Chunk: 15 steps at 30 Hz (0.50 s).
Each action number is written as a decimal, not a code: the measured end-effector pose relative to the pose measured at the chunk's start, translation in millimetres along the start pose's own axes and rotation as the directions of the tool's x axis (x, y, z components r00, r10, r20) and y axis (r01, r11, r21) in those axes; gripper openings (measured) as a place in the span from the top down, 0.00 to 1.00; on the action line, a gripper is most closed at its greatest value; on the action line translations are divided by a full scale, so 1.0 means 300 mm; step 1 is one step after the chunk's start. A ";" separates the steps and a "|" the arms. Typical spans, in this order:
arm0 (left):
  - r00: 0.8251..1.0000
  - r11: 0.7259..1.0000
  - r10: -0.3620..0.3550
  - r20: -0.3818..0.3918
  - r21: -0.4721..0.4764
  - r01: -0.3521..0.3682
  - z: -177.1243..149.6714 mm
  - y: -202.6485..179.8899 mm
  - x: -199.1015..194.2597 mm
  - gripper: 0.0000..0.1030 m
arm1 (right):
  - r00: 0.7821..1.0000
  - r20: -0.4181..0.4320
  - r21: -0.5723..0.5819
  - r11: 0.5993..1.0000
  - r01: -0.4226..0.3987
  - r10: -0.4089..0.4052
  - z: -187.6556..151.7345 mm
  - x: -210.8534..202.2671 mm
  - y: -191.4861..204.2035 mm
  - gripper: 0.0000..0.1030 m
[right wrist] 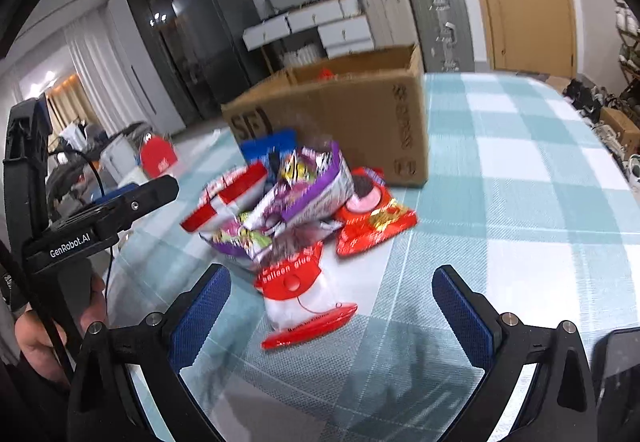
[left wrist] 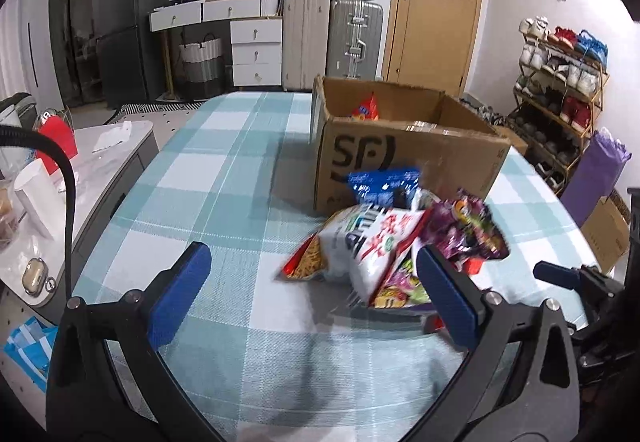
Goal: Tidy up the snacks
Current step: 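Move both tools back toward the remaining snack pile, then grasp the red balloon glue pack with the right tool while the left tool grasps the white noodle snack bag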
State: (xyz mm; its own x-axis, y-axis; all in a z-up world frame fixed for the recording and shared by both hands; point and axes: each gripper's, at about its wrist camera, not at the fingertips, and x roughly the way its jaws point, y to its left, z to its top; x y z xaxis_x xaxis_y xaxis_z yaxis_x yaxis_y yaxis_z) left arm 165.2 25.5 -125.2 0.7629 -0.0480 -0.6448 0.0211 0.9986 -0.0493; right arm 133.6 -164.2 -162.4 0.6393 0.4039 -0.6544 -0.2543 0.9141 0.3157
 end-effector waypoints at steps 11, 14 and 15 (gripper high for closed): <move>0.998 1.000 -0.005 -0.061 0.004 0.005 -0.063 0.056 0.103 0.01 | 0.996 -0.083 -0.030 0.999 -0.027 0.024 -0.012 0.094 0.017 0.00; 0.998 1.000 -0.002 -0.059 0.015 0.002 -0.073 0.065 0.104 0.01 | 0.994 -0.105 -0.067 0.997 -0.033 0.025 -0.013 0.117 0.045 0.00; 0.998 1.000 -0.001 -0.060 0.016 0.002 -0.075 0.066 0.106 0.01 | 0.993 -0.114 -0.078 0.996 -0.032 0.023 -0.013 0.122 0.054 0.00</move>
State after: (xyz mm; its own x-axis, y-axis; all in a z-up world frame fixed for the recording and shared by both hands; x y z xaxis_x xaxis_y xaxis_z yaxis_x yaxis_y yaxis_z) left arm 175.4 43.1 -163.9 0.7229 -0.0507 -0.6891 0.0334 0.9987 -0.0385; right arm 150.1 -134.3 -183.9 0.5464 0.4264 -0.7209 -0.3310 0.9006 0.2818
